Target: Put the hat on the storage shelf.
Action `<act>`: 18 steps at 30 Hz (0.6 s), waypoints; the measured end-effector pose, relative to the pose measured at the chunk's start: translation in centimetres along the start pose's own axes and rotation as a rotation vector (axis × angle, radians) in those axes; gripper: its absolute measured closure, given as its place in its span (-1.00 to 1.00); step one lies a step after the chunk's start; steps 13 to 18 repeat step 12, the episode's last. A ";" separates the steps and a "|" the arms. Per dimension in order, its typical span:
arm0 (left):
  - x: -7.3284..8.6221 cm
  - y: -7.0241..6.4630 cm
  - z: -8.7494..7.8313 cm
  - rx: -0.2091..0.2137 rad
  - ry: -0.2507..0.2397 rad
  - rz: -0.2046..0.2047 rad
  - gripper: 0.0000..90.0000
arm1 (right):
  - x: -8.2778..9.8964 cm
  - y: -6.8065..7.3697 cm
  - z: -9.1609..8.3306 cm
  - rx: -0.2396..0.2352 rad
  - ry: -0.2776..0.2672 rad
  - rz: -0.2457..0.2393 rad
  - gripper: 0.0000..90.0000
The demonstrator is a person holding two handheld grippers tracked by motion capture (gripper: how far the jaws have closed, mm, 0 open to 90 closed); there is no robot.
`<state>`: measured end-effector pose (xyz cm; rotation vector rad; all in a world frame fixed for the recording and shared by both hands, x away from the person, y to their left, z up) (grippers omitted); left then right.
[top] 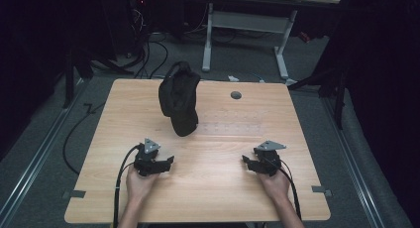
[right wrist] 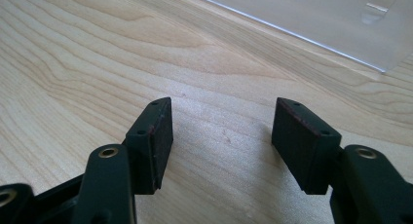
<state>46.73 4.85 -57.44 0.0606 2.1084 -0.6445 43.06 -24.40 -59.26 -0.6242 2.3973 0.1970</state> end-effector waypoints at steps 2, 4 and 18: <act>0.3 0.1 0.3 -0.022 0.000 0.030 -0.48 | 0.0 0.0 0.0 0.000 0.000 0.000 -0.09; 0.3 0.1 0.4 -0.024 0.000 0.031 -0.49 | 0.0 0.0 0.0 0.000 0.000 0.000 -0.10; 0.3 0.0 0.3 -0.019 0.003 0.023 -0.51 | 0.0 0.0 0.0 0.001 -0.002 -0.004 -0.10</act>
Point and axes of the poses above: each handheld gripper's, and its own axes: z roughly forward along the jaws, x roughly out of its underside, y roughly to its left, the point moved 9 cm from there along z, roughly forward along the jaws, and after that the axes turned 8 degrees about y, right-handed, at the moved point
